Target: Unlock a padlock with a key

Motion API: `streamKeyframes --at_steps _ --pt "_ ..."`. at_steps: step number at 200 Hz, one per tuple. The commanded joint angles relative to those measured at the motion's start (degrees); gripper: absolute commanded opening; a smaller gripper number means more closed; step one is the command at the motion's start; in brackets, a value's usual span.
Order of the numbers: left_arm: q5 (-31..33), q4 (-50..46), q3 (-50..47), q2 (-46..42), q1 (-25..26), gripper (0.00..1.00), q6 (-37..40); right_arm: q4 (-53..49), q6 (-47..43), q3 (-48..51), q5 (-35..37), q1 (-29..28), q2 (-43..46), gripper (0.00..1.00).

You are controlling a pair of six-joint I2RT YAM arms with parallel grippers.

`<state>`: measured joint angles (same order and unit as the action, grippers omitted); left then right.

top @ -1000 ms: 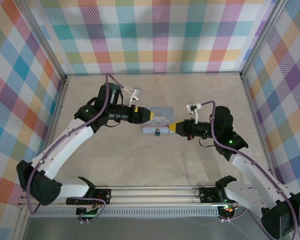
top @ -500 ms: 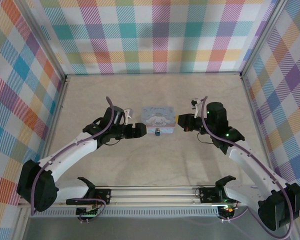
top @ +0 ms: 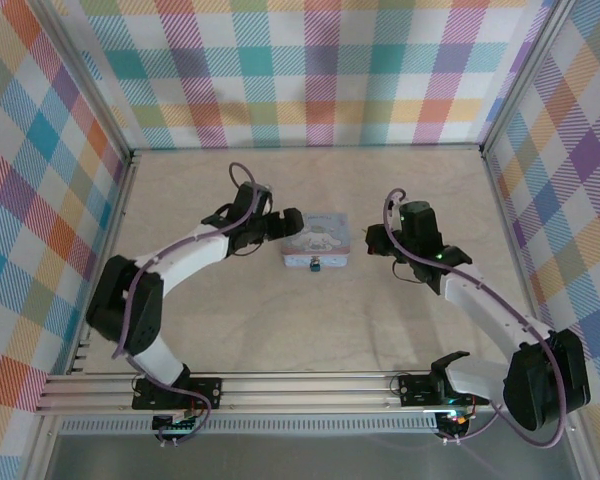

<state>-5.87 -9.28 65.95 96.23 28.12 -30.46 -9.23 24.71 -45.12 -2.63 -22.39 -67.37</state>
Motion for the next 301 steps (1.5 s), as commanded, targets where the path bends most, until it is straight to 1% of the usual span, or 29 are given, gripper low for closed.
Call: streamKeyframes --at_steps 1,13,33,51,75,135,149,177,190,197,230,249,261,286,301 --pt "-1.16 2.77 4.36 4.72 -1.46 0.93 -1.33 2.47 -1.16 -0.32 2.02 0.71 -0.08 0.0" --pt "-3.16 3.41 6.78 7.89 -1.88 0.93 -1.85 2.56 -1.18 -0.01 2.02 0.93 -0.13 0.0" --pt "-5.52 1.91 11.78 13.04 -1.93 0.93 -2.24 2.77 -1.13 1.07 1.84 1.54 0.69 0.0" --pt "-7.43 1.84 15.11 16.39 -1.94 0.92 -2.67 2.96 -1.15 2.04 1.76 2.04 1.74 0.0" --pt "-11.96 2.39 19.19 20.25 -1.93 0.91 -3.54 2.82 -1.33 2.71 1.45 2.79 2.22 0.0" --pt "-20.11 6.37 24.68 25.48 -1.51 0.91 -6.4 4.17 -0.66 4.08 0.26 3.15 0.02 0.0" --pt "-19.48 5.45 24.55 24.93 -1.49 0.91 -6.48 4.48 -0.63 4.08 0.26 3.18 -0.4 0.0" --pt "-13.67 5.54 17.93 17.79 -1.7 0.94 -3.63 4.53 -1.36 3.39 0.57 3.63 -1.17 0.0" --pt "-12.39 5.29 14.49 14.01 -1.84 0.96 -2.74 4.55 -1.88 2.41 0.48 4.09 -2.28 0.0" --pt "-11.87 5.44 12.55 11.85 -1.93 1.0 -2.29 4.64 -2.18 1.8 0.31 4.29 -2.99 0.0" --pt "-10.14 6.89 1.54 1.55 -1.85 1.0 -1.23 4.99 -3.56 -2.45 -0.74 5.67 -7.68 0.0" --pt "-10.36 9.71 -4.93 -3.54 -1.03 1.0 -0.68 5.45 -4.12 -5.5 -1.7 6.45 -11.39 0.0" --pt "-10.71 13.45 -9.37 -6.05 0.03 1.0 0.24 5.44 -4.56 -8.05 -2.23 6.87 -14.2 0.0" --pt "-9.24 24.84 -19.51 -10.39 3.73 1.0 3.85 5.15 -5.2 -13.39 -3.13 7.45 -20.02 0.0" --pt "-8.87 26.48 -22.13 -10.97 6.11 1.0 6.85 5.06 -5.0 -16.22 -3.49 7.82 -23.1 0.0"
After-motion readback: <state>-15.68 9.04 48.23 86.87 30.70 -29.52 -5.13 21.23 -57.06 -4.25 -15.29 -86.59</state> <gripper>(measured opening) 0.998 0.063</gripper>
